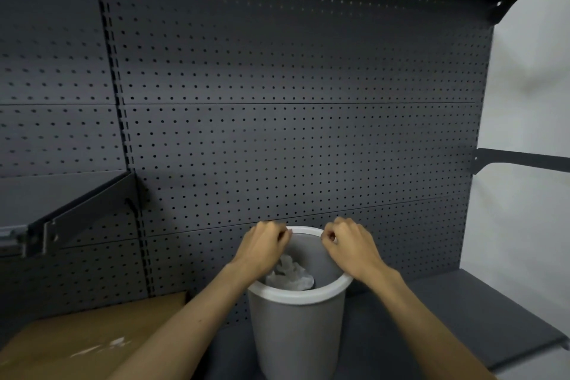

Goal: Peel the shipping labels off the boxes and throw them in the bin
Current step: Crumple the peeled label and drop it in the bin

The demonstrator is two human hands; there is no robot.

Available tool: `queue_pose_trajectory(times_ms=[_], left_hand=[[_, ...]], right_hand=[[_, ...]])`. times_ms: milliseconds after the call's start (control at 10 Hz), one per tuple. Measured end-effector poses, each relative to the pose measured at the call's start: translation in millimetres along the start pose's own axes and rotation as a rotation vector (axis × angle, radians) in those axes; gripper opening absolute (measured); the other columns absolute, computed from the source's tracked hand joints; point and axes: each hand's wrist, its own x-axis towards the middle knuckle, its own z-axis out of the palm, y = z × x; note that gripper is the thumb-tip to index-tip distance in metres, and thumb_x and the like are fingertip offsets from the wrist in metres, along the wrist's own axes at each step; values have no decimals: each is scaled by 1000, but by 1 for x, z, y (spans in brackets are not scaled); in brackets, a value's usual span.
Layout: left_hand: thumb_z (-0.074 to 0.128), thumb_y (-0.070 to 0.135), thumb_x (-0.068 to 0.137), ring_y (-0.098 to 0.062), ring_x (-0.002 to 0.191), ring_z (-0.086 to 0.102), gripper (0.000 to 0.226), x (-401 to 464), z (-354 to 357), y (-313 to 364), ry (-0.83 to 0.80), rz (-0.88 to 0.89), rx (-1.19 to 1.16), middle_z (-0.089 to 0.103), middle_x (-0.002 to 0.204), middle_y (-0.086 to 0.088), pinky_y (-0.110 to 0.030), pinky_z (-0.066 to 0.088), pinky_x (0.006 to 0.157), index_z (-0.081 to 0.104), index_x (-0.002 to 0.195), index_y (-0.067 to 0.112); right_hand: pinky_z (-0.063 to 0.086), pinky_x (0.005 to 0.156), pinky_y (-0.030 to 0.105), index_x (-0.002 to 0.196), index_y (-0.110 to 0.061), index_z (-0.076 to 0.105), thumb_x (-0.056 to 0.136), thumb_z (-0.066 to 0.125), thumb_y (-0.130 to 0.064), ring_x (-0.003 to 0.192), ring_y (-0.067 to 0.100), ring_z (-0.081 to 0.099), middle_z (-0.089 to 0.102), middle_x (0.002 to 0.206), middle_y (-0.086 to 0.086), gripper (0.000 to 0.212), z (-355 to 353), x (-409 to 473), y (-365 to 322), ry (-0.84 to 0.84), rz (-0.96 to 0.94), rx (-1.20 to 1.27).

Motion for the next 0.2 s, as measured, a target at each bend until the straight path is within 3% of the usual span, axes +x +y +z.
queue_pose_trajectory(times_ms=[200], left_hand=[[44, 42, 99, -20, 56, 50, 49, -48, -43, -19, 164, -130, -62, 53, 61, -2, -36, 43, 57, 45, 60, 13]], right_hand=[[46, 73, 31, 88, -15, 68, 94, 52, -22, 86, 17, 54, 62, 91, -2, 19, 21, 9, -39, -4, -105, 140]])
